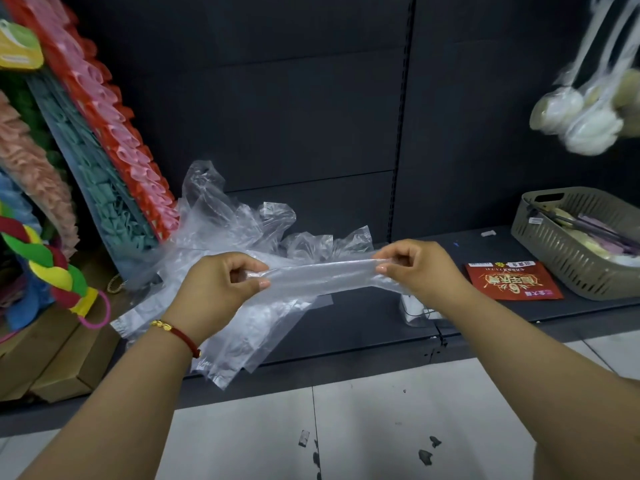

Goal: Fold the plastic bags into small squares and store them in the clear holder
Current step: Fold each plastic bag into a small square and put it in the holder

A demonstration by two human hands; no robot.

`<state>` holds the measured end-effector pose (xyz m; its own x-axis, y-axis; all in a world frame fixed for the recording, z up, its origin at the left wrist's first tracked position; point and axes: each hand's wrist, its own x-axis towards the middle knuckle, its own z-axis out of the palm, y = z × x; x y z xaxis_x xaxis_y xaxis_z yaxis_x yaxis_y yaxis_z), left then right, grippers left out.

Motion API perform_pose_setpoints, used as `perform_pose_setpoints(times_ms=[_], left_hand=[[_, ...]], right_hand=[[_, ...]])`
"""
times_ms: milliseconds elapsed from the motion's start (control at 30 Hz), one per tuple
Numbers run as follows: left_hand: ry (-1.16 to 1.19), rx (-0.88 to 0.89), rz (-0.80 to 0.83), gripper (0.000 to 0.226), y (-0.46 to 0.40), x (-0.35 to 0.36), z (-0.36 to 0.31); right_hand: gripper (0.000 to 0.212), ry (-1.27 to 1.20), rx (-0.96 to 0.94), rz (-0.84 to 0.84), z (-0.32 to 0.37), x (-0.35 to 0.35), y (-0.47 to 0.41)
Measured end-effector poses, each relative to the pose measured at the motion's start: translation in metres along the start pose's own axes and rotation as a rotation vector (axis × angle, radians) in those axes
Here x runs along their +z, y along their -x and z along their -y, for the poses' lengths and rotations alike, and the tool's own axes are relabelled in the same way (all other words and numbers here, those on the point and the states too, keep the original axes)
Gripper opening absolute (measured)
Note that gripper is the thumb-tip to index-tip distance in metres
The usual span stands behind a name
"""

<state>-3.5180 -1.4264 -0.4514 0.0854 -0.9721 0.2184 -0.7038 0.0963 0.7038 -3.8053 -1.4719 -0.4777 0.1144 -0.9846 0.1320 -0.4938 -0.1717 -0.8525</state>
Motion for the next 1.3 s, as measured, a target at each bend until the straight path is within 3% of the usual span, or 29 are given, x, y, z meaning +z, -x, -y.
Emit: perform_pose_setpoints(times_ms=[133, 233, 333, 467, 600, 667, 767, 1100, 1167, 1233, 1300], left_hand=[[-0.09, 0.073, -0.005, 0.012, -0.001, 0.0, 0.0], [0.115, -0.015, -0.011, 0.01, -0.003, 0.0, 0.002], [0.314, -0.12, -0.055, 0.019, -0.003, 0.004, -0.002], [0.473, -0.106, -0.139, 0.013, -0.004, 0.008, -0.019], [0.389, -0.019, -0.031, 0.011, -0.005, 0.012, -0.03], [0.365, 0.02, 0.043, 0.011, -0.004, 0.017, -0.037], [0.364, 0.049, 0.087, 0.009, -0.006, 0.024, -0.045], [0.596, -0.069, -0.087, 0.003, -0.018, 0.031, -0.046], [0.747, -0.173, -0.098, 0.015, -0.02, 0.033, -0.045], [0.912, -0.28, 0.065, 0.03, -0.016, 0.04, -0.047], [0.895, -0.399, 0.27, 0.04, -0.006, 0.053, -0.05]], right_hand=[[0.01, 0.163, 0.003, 0.029, -0.006, 0.003, -0.004], [0.013, 0.25, 0.017, 0.117, -0.009, 0.006, -0.003], [0.016, 0.317, 0.028, 0.321, -0.008, 0.009, 0.001], [0.011, 0.342, 0.099, 0.524, -0.002, 0.016, 0.009], [0.017, 0.091, 0.15, 0.625, 0.002, 0.029, 0.017], [0.026, -0.068, 0.157, 0.607, 0.005, 0.036, 0.021], [0.023, -0.166, 0.122, 0.504, 0.01, 0.042, 0.023], [0.03, -0.198, 0.156, 0.465, 0.006, 0.042, 0.024], [0.025, -0.202, 0.161, 0.414, 0.006, 0.042, 0.025], [0.014, -0.252, 0.181, 0.347, 0.007, 0.041, 0.025], [0.01, -0.326, 0.199, 0.271, 0.007, 0.04, 0.023]])
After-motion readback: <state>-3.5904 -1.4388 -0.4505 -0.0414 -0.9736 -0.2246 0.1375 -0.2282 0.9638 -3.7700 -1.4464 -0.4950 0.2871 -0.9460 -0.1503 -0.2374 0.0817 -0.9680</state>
